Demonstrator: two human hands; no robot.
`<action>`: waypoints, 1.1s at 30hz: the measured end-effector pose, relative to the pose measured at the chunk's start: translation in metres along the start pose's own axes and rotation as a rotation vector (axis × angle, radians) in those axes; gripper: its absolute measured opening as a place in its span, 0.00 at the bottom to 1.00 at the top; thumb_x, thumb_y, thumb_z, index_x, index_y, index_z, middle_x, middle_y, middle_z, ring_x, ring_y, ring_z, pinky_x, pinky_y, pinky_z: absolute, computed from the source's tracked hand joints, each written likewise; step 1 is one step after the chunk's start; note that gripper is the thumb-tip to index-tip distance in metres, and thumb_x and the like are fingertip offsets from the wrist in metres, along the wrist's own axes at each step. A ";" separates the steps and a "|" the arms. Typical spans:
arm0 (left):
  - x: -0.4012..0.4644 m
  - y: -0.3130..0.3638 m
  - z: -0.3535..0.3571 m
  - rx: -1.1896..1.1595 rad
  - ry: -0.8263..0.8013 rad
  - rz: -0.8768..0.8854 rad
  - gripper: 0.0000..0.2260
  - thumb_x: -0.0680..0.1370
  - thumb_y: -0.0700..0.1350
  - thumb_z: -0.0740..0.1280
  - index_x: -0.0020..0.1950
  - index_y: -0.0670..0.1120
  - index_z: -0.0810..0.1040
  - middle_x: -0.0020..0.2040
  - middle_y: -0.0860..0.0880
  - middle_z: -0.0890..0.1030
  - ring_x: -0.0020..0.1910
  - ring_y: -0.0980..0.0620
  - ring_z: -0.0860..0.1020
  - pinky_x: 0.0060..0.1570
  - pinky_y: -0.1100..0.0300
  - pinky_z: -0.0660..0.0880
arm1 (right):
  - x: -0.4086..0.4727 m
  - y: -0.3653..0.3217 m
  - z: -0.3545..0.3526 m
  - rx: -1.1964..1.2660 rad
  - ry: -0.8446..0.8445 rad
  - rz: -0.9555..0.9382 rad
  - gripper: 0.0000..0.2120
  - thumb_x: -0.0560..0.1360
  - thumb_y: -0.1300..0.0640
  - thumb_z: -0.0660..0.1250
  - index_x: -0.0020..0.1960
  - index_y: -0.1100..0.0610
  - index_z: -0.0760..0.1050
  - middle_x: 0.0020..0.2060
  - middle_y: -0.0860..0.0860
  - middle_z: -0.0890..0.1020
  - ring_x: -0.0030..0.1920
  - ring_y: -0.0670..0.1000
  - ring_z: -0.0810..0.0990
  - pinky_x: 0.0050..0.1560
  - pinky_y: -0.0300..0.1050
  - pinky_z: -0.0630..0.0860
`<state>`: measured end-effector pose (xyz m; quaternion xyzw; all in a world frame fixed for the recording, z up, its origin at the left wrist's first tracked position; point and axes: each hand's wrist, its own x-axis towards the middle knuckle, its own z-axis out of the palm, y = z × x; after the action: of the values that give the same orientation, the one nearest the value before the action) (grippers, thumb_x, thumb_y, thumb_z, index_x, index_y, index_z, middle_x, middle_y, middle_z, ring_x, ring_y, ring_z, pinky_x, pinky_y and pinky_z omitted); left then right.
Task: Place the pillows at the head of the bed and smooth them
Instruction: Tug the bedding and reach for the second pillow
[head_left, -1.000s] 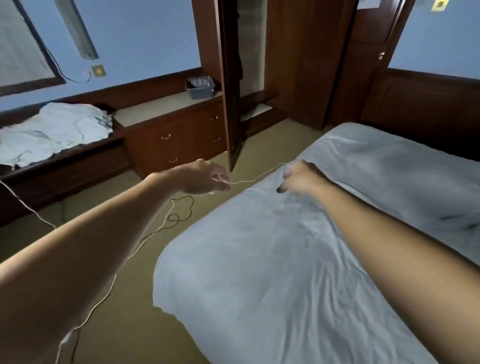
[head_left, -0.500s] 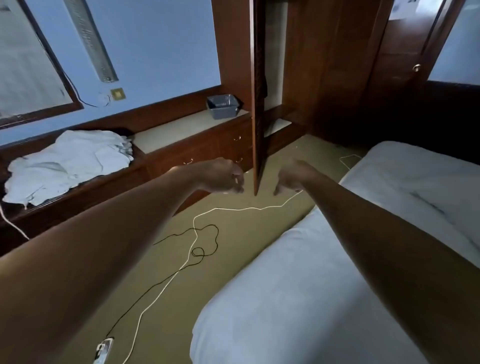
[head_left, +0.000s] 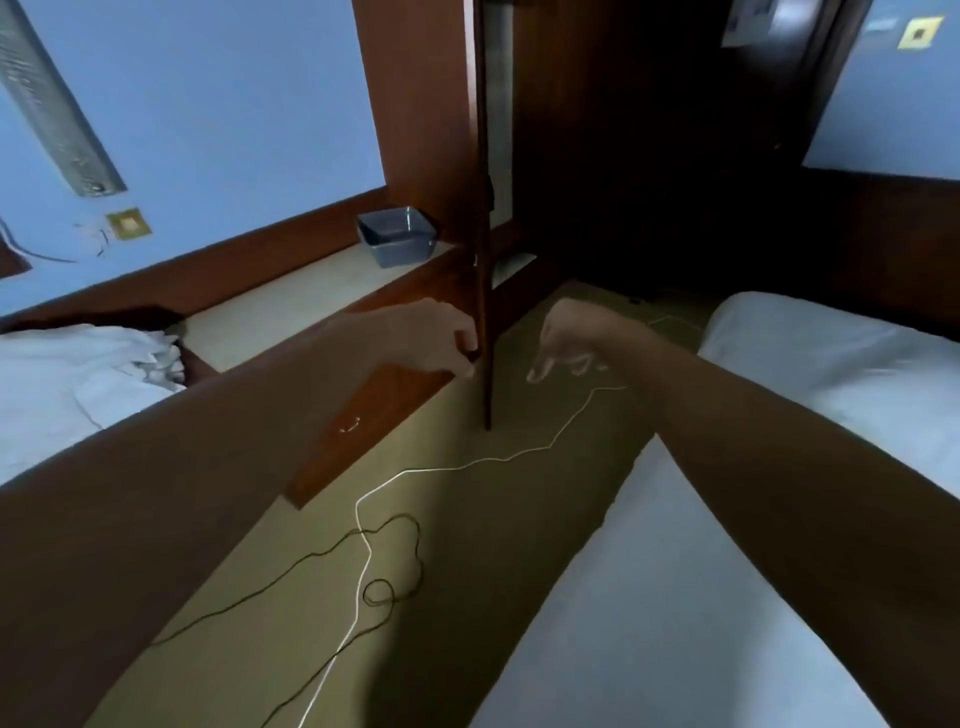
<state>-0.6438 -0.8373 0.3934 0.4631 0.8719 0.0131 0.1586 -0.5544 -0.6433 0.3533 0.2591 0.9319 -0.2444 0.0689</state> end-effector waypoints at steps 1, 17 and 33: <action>0.017 -0.009 -0.007 0.018 0.008 0.027 0.16 0.79 0.52 0.69 0.67 0.51 0.77 0.60 0.50 0.80 0.57 0.50 0.79 0.56 0.54 0.76 | 0.012 -0.002 -0.006 -0.003 0.014 0.022 0.19 0.68 0.51 0.83 0.43 0.58 0.74 0.38 0.53 0.78 0.38 0.55 0.83 0.30 0.43 0.73; 0.307 -0.047 -0.098 0.155 0.065 0.564 0.13 0.71 0.63 0.71 0.49 0.58 0.82 0.51 0.52 0.83 0.49 0.49 0.81 0.55 0.48 0.79 | 0.193 0.018 -0.075 0.009 0.253 0.443 0.22 0.68 0.49 0.82 0.56 0.60 0.85 0.43 0.54 0.82 0.48 0.56 0.82 0.45 0.42 0.73; 0.659 0.148 -0.113 0.214 -0.044 0.937 0.18 0.75 0.61 0.70 0.61 0.54 0.78 0.56 0.50 0.79 0.47 0.52 0.78 0.47 0.54 0.77 | 0.344 0.296 -0.190 0.130 0.561 0.709 0.24 0.70 0.49 0.80 0.62 0.60 0.84 0.62 0.55 0.83 0.65 0.57 0.78 0.65 0.52 0.76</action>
<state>-0.9006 -0.2037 0.3516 0.8200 0.5624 -0.0166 0.1053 -0.6965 -0.1747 0.3068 0.6220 0.7510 -0.1840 -0.1233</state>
